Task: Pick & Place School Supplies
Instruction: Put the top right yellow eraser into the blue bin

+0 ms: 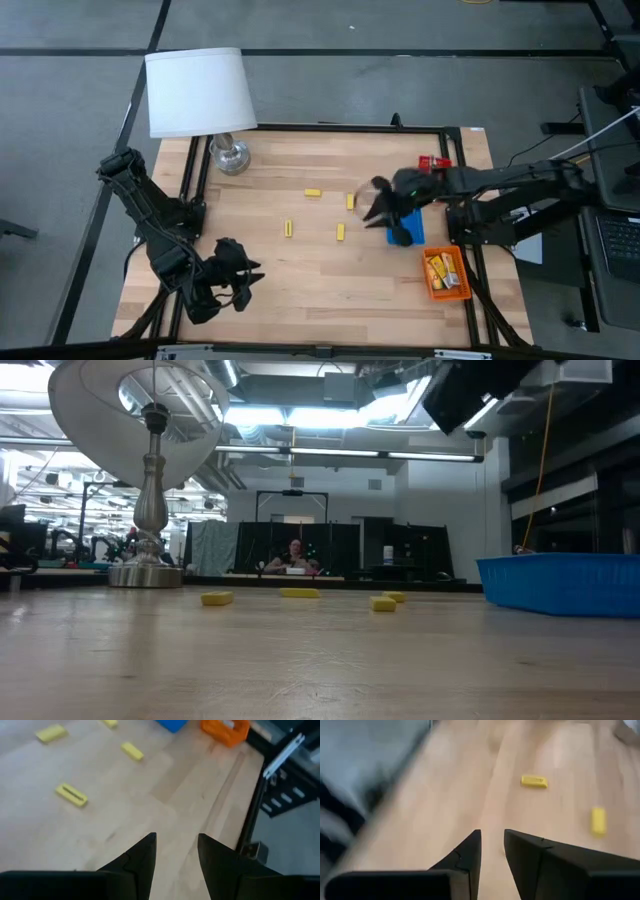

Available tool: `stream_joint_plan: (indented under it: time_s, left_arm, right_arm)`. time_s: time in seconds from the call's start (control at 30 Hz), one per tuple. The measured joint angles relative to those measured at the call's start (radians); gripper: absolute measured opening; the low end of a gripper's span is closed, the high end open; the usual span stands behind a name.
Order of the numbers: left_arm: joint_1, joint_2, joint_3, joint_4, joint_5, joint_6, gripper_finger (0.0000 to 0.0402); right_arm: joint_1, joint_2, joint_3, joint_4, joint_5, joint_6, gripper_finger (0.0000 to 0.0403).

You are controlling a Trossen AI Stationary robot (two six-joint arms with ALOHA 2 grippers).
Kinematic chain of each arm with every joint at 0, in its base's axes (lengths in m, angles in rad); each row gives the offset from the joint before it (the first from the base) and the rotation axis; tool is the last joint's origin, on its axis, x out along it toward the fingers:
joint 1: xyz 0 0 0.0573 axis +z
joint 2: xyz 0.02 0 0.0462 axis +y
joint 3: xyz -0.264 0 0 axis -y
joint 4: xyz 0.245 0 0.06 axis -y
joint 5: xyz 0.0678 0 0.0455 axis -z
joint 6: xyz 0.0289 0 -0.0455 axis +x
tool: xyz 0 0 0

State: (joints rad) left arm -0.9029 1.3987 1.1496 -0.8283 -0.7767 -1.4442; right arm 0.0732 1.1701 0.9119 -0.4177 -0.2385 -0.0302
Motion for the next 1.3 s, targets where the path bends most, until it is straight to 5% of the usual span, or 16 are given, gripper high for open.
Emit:
stream_joint_plan:
  time_s: [0.2, 0.47, 0.6, 0.87, 0.97, 1.13, 1.3]
  left_arm:
    - [0.000, 0.000, 0.000, 0.009, 0.027, -0.010, 0.0141]
    - [0.000, 0.000, 0.000, 0.048, 0.017, -0.014, 0.0141]
    - [0.000, 0.000, 0.000, 0.049, 0.009, -0.052, 0.0141]
    - [0.004, 0.000, 0.000, 0.062, -0.068, -0.064, 0.0141]
    - [0.010, 0.000, 0.000, 0.062, -0.070, -0.064, 0.0141]
    - [0.025, 0.000, 0.000, 0.065, -0.103, -0.071, 0.0141]
    - [0.045, 0.000, 0.000, 0.066, -0.149, -0.070, 0.0141]
  right_arm:
    - [0.090, 0.202, 0.154, -0.207, 0.269, -0.535, 0.0070]
    - [0.060, 0.409, 0.214, -0.227, 0.422, -1.067, 0.0062]
    - [-0.008, 0.475, 0.216, -0.230, 0.463, -1.114, 0.0062]
    - [-0.141, 0.519, 0.216, -0.219, 0.358, -1.014, 0.0062]
    - [-0.182, 0.519, 0.216, -0.202, 0.324, -0.734, 0.0061]
    - [-0.259, 0.519, 0.229, -0.170, 0.349, 0.242, 0.0061]
    - [-0.295, 0.519, 0.239, -0.224, 0.217, 0.995, 0.0061]
